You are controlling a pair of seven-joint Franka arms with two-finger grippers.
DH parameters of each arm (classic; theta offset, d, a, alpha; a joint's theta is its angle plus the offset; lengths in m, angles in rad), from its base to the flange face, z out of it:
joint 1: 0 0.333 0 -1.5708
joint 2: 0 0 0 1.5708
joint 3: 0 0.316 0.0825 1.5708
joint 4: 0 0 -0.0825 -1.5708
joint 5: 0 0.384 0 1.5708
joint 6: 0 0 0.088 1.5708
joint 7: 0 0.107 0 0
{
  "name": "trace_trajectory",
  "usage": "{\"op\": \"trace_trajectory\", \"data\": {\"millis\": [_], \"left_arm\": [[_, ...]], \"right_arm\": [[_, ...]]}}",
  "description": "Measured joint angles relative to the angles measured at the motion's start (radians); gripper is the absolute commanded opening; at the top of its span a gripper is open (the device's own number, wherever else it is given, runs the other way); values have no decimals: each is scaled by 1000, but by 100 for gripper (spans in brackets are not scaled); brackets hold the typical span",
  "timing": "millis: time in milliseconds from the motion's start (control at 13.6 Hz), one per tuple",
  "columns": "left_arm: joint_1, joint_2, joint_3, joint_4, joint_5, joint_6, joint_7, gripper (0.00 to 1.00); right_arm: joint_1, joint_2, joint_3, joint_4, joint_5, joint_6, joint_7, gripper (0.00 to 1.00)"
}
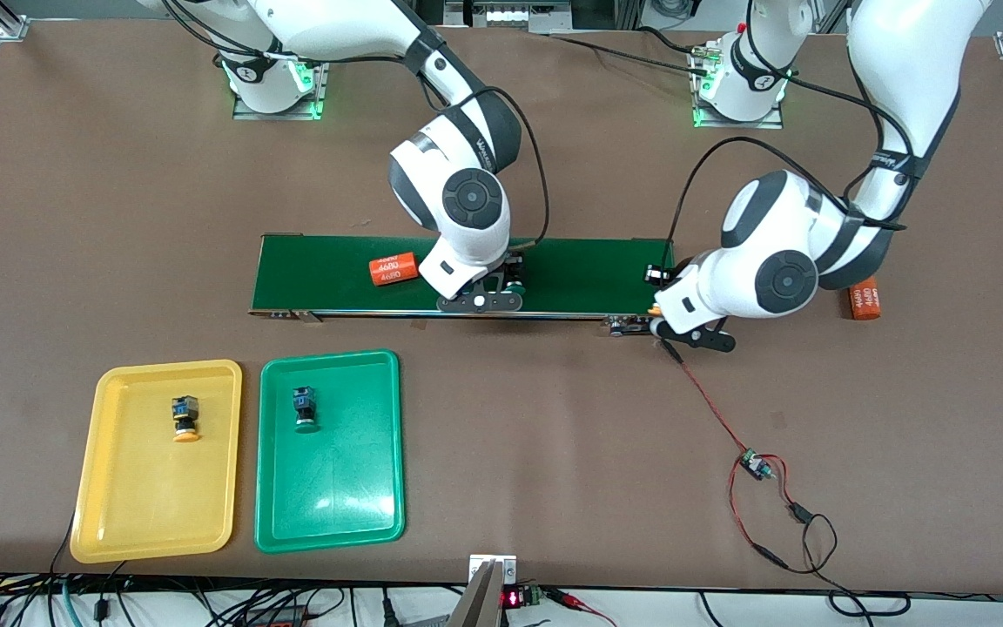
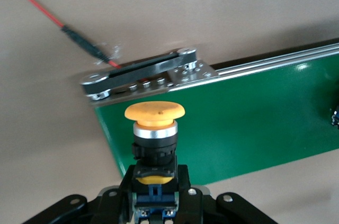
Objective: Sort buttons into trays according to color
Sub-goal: 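Place the yellow button on the belt while the right gripper grasps the green button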
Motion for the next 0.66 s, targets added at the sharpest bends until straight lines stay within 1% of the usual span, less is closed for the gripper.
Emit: {"op": "trace_trajectory", "data": {"millis": [221, 442, 516, 590, 663], "left_arm": [[1, 2, -26, -92, 0, 115, -58, 21], [2, 2, -56, -139, 0, 146, -130, 22], [3, 2, -68, -152, 0, 154, -150, 39], [2, 2, -82, -163, 0, 160, -168, 90], [2, 2, -92, -169, 0, 165, -179, 100]], "right_arm": [[9, 2, 0, 1, 50, 1, 0, 100], [12, 4, 0, 0, 59, 1, 0, 100], [12, 6, 0, -4, 59, 1, 0, 100], [12, 9, 0, -15, 59, 4, 0, 100], [12, 14, -1, -27, 59, 16, 0, 100]]}}
